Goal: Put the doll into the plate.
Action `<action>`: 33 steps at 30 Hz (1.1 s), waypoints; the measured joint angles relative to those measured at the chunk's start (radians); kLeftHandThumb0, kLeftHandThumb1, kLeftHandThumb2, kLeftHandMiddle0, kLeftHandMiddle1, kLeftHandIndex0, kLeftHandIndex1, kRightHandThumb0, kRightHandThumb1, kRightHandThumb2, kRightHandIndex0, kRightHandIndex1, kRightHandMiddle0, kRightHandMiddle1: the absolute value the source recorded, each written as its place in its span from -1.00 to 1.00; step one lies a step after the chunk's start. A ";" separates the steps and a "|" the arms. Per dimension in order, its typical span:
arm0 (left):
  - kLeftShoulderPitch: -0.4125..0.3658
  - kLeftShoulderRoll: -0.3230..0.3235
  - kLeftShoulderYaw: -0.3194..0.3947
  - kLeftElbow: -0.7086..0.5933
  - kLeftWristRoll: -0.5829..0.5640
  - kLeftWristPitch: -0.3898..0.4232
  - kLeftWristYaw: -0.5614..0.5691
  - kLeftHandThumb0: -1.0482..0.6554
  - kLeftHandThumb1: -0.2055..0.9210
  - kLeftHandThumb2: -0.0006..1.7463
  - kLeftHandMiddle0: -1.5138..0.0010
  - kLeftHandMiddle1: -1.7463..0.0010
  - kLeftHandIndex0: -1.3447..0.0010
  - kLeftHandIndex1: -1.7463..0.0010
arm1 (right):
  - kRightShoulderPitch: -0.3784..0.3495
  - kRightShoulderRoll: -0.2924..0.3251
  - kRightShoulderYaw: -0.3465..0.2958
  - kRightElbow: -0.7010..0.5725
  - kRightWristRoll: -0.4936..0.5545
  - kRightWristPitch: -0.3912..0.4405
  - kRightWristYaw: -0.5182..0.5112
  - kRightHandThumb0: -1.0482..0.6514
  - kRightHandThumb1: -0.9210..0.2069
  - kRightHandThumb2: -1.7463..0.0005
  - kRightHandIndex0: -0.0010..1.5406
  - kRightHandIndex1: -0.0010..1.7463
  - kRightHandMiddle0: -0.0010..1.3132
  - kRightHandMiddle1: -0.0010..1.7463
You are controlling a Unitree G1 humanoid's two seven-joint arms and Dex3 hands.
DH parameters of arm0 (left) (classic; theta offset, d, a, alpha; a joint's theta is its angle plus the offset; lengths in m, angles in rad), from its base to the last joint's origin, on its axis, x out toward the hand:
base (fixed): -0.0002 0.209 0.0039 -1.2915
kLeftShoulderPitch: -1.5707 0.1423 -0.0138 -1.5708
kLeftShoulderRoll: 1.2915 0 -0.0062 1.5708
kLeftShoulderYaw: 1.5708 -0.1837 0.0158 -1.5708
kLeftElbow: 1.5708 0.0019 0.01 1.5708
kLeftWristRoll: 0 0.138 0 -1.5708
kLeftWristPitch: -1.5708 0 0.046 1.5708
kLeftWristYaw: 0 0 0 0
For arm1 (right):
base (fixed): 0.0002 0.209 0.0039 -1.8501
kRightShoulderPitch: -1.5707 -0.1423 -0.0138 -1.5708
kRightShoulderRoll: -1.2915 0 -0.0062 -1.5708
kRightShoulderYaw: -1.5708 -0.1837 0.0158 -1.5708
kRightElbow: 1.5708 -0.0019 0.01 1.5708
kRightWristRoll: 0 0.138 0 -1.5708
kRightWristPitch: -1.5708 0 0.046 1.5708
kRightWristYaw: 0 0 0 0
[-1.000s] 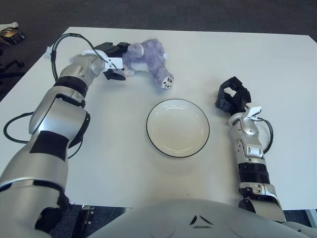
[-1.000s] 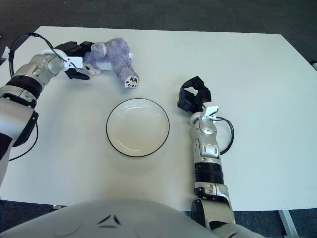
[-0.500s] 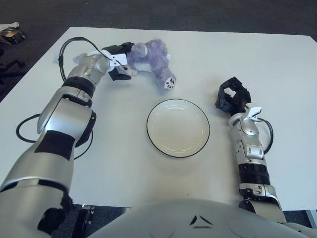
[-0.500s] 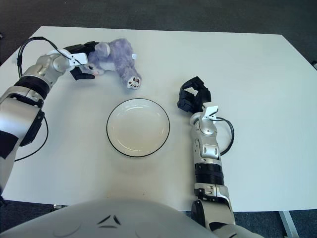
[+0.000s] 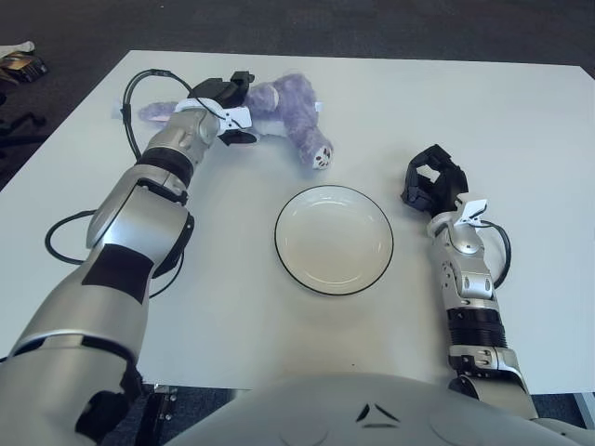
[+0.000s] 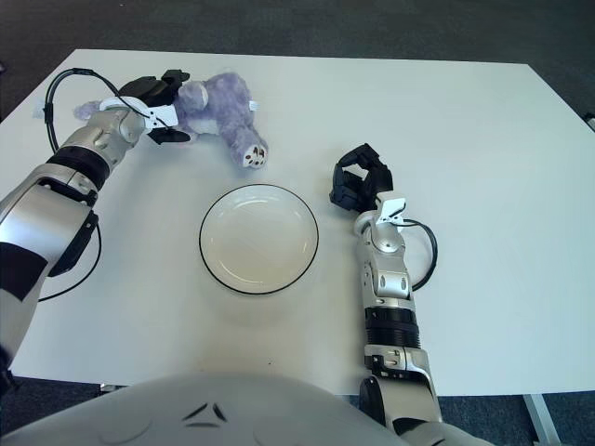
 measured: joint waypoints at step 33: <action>0.026 -0.063 -0.037 0.023 0.039 0.136 0.248 -0.67 0.19 -0.18 1.00 -0.21 1.00 0.96 | 0.010 -0.001 0.013 -0.023 -0.001 0.017 0.012 -0.28 -0.18 -0.31 0.52 1.00 -0.23 1.00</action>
